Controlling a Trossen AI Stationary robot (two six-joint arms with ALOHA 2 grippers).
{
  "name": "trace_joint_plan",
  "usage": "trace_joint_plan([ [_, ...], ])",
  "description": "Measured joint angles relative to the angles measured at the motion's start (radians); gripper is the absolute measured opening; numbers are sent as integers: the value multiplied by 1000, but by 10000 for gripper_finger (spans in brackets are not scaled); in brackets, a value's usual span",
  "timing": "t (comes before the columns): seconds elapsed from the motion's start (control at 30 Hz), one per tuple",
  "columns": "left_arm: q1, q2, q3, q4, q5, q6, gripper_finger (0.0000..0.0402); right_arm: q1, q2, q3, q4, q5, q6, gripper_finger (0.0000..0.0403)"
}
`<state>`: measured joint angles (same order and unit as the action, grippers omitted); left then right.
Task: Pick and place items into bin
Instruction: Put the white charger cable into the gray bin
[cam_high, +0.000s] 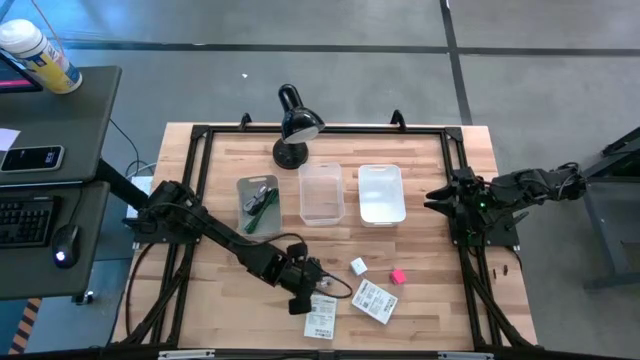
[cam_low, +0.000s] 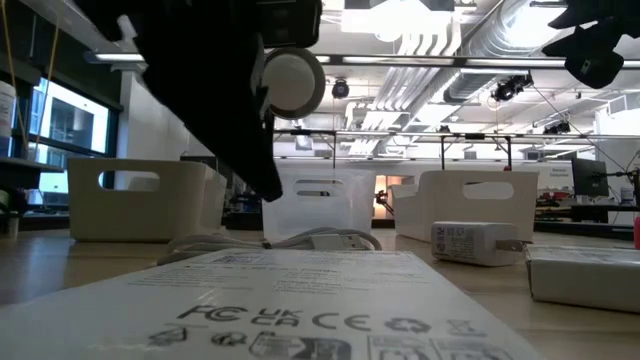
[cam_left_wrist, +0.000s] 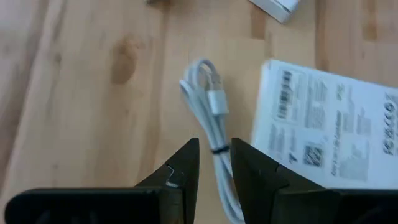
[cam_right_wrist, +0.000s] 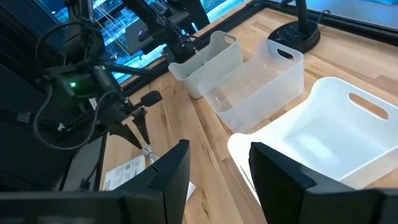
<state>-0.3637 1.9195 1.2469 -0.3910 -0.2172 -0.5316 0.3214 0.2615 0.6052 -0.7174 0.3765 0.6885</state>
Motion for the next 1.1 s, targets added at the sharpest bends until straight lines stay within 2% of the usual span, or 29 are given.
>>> trace_joint_plan([
  [0.3,10,0,0,32,19,30,79,0,0,0,0,-14,2,155],
  [0.5,11,0,0,31,-7,38,83,0,0,0,0,-14,2,155],
  [0.87,10,-1,0,33,-8,41,179,0,0,0,0,-12,-15,155],
  [1.03,10,37,-3,53,23,28,198,0,0,0,-1,-10,-15,155],
  [1.1,10,65,5,118,41,23,199,0,0,0,-1,-6,-14,155],
])
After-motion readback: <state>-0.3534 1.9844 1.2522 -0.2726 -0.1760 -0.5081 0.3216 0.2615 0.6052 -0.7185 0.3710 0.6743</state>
